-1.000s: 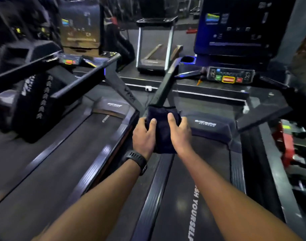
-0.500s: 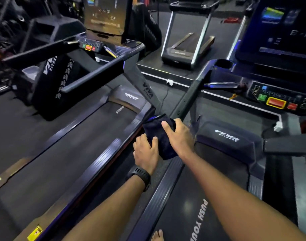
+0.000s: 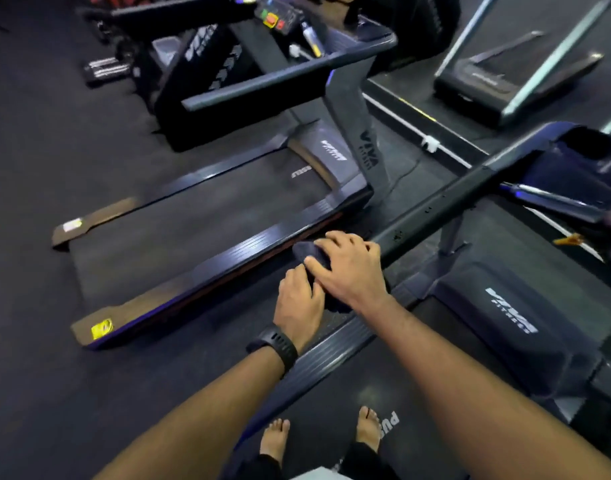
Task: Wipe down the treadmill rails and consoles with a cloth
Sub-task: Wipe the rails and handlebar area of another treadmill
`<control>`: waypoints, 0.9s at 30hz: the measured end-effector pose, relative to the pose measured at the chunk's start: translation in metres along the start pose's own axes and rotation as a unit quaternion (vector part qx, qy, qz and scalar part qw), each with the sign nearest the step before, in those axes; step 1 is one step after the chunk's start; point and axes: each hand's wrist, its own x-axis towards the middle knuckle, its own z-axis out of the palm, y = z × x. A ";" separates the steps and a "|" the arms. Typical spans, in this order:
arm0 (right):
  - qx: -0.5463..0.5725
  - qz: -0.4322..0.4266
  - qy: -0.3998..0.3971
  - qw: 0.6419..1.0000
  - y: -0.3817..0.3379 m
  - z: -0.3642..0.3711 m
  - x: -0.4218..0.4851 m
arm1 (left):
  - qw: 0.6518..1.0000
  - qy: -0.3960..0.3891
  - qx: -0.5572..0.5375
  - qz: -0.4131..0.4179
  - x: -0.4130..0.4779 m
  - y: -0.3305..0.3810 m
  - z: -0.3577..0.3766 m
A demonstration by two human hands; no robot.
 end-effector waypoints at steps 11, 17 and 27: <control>-0.069 -0.097 -0.300 0.947 0.010 -0.011 0.059 | 0.998 0.019 -0.029 -0.050 -0.028 0.011 0.029; -0.048 -0.204 -0.191 0.959 0.029 -0.012 0.030 | 0.996 0.061 0.029 -0.065 -0.026 0.008 0.039; -0.079 -0.160 -0.320 0.930 0.012 -0.009 0.062 | 0.990 0.093 0.086 -0.056 -0.025 0.009 0.045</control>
